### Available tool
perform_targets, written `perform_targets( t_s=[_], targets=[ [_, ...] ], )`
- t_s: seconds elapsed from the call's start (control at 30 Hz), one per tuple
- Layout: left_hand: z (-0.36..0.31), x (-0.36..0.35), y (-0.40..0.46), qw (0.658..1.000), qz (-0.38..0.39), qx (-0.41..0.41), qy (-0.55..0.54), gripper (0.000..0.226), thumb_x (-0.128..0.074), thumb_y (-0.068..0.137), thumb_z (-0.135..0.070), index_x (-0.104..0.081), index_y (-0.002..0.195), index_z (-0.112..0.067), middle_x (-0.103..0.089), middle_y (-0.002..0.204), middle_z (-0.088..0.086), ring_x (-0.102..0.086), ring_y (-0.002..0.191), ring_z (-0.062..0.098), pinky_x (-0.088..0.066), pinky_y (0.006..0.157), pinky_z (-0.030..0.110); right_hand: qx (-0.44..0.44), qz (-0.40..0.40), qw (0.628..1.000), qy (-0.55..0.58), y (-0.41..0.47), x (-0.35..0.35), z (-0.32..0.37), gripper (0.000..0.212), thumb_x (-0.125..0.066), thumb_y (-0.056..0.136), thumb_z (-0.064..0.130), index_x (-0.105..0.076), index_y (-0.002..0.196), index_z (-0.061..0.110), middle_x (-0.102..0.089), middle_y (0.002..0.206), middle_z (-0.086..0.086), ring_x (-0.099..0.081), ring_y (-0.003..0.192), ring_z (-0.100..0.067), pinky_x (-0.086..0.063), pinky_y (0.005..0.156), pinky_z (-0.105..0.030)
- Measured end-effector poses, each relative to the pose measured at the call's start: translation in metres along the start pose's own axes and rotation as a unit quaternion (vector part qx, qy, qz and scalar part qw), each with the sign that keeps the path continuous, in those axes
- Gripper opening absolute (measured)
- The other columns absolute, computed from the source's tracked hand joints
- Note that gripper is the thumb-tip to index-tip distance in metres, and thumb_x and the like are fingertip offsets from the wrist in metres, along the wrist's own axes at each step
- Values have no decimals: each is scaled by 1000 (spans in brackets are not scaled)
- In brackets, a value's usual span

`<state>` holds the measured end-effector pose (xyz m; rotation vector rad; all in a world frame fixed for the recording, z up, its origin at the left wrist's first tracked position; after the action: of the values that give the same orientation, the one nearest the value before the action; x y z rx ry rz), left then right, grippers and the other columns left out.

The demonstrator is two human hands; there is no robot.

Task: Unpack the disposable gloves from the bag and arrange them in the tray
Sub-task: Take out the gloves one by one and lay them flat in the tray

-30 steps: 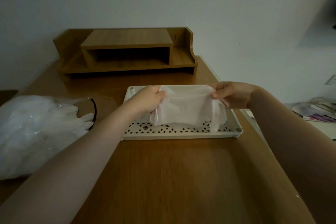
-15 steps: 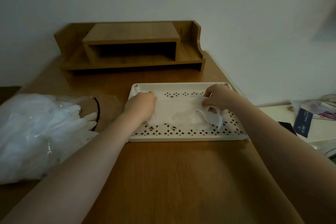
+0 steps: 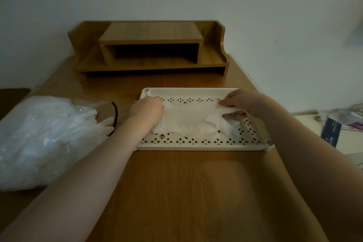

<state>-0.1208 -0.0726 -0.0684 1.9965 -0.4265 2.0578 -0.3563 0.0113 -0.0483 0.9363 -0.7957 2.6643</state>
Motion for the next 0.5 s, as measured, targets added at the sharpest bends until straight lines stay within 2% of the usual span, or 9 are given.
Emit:
perform_targets(
  t_s=[0.07,0.13,0.2,0.27,0.3,0.33,0.4,0.47,0.5],
  targets=[
    [0,1,-2,1000,0,10,-3,22,-34,99,-12,-52,111,-9,-48,71,4,-53,58,19,-45,49,28,80,-119,972,-188,0,4,7,33,-61,90,31,-60,110,4,-64,102,-10,-58,76,-18,-46,58,-24],
    [-1,5,-8,999,-23,27,-9,25,-35,100,-15,-46,122,-8,-48,71,4,-52,58,18,-39,45,27,161,-181,941,-238,-10,0,17,40,-63,87,39,-55,116,11,-56,118,-7,-53,99,-21,-47,84,-32],
    [-7,15,-20,996,-88,31,-3,35,-41,99,-18,-37,131,-7,-53,85,7,-56,70,21,-41,52,29,230,-158,917,-284,-24,-12,24,40,-62,85,47,-53,109,16,-54,113,-3,-51,99,-18,-46,92,-35],
    [-21,26,-34,983,-182,-26,11,35,-44,97,-20,-40,130,-8,-54,111,11,-56,96,25,-45,75,33,248,-88,900,-348,-35,-29,23,36,-59,85,52,-50,98,20,-56,103,0,-52,90,-15,-48,85,-31],
    [-30,29,-41,977,-202,-74,3,32,-44,97,-21,-43,127,-8,-51,119,10,-52,104,24,-43,86,34,240,-69,895,-370,-39,-36,20,35,-59,85,53,-49,95,21,-55,101,1,-52,88,-15,-48,82,-30],
    [-39,27,-46,973,-192,-127,-21,30,-42,98,-21,-46,126,-9,-49,123,9,-50,108,23,-41,92,34,236,-67,891,-382,-41,-41,18,34,-59,85,52,-49,95,21,-53,100,2,-52,88,-16,-48,79,-30],
    [-49,15,-50,972,-87,-192,-102,32,-36,101,-25,-49,127,-10,-46,132,6,-47,114,19,-39,99,32,234,-92,883,-395,-44,-46,15,29,-59,88,44,-52,101,19,-54,103,1,-52,91,-18,-47,76,-31],
    [-47,2,-50,969,43,-179,-165,44,-31,102,-33,-38,140,-12,-32,149,6,-36,132,20,-30,109,32,236,-120,875,-406,-46,-46,15,18,-53,91,25,-53,107,17,-57,109,-1,-54,93,-20,-45,72,-29],
    [-43,-3,-48,967,80,-165,-176,50,-28,102,-37,-28,146,-13,-19,156,5,-24,141,21,-21,113,34,231,-133,869,-417,-48,-45,15,18,-50,91,16,-54,109,16,-58,110,-3,-56,94,-21,-45,72,-29]
  ],
)
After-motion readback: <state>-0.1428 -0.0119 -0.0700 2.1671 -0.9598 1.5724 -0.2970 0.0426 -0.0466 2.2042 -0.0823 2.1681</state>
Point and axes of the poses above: each hand's wrist, its own y-axis towards the middle knuckle, its own x-axis out of the back of the hand, z = x × y, the point moved 4 cm from there along y, towards the middle knuckle
